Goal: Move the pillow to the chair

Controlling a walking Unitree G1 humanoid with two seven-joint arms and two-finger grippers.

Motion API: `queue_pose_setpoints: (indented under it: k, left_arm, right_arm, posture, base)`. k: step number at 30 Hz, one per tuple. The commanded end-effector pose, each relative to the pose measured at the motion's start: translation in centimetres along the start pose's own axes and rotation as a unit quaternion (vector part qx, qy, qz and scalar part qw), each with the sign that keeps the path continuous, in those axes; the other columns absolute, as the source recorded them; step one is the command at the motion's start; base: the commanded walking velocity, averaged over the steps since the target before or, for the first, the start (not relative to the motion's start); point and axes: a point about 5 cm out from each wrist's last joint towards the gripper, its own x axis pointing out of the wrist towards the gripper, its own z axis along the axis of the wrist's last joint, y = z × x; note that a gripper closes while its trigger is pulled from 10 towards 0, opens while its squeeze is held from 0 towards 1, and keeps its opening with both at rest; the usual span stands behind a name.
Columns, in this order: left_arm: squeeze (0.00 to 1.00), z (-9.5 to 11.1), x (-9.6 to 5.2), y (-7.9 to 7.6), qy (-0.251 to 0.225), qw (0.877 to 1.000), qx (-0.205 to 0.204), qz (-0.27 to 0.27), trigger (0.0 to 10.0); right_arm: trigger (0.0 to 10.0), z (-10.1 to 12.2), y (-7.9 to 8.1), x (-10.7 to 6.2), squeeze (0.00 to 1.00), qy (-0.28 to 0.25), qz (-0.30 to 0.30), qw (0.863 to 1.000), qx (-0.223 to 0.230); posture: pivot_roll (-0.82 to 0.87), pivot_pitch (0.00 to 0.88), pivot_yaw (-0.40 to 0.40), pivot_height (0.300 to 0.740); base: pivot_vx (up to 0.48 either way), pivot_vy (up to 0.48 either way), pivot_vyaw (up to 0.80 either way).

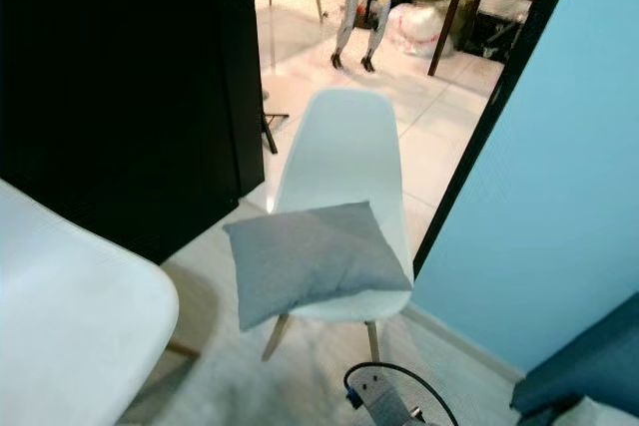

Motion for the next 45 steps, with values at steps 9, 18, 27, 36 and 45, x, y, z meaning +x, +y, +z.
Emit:
queue_pose_setpoints:
  k: [9, 18, 27, 36, 45]
  left_arm:
    - [0.00, -0.6, -0.3, -1.8, 0.011, 0.999, 0.002, -0.031, 10.0]
    - [0.00, -0.6, -0.3, -2.0, 0.011, 0.999, 0.000, -0.032, 10.0]
    - [0.00, -0.3, -0.2, -2.1, 0.007, 0.999, 0.001, -0.033, 10.0]
    - [0.00, 0.3, -0.1, -2.2, -0.001, 0.999, -0.017, -0.029, 10.0]
    - [0.00, 0.8, 0.1, -1.3, -0.005, 1.000, -0.012, -0.024, 10.0]
  right_arm:
    - [10.0, -1.4, 0.2, 0.0, 0.00, 0.028, 0.004, 1.000, -0.005]
    - [10.0, -1.2, 0.3, 0.0, 0.00, 0.029, 0.003, 1.000, -0.009]
    - [10.0, -0.9, 0.3, 0.0, 0.00, 0.027, 0.005, 1.000, -0.008]
    - [10.0, -0.3, 0.0, 0.0, 0.00, 0.024, 0.002, 1.000, -0.013]
    - [10.0, 0.3, 0.2, 0.1, 0.00, 0.015, -0.001, 1.000, -0.009]
  posture:
    - [0.10, 0.063, -0.111, 0.740]
    - [0.11, 0.065, -0.112, 0.740]
    - [0.11, 0.062, -0.110, 0.740]
    - [0.08, 0.052, -0.115, 0.740]
    - [0.08, 0.038, -0.095, 0.740]
  base:
    - [0.000, 0.000, -0.70]
    - [0.000, 0.000, -0.70]
    - [0.000, 0.000, -0.70]
    - [0.000, 0.000, -0.70]
    - [0.000, 0.000, -0.70]
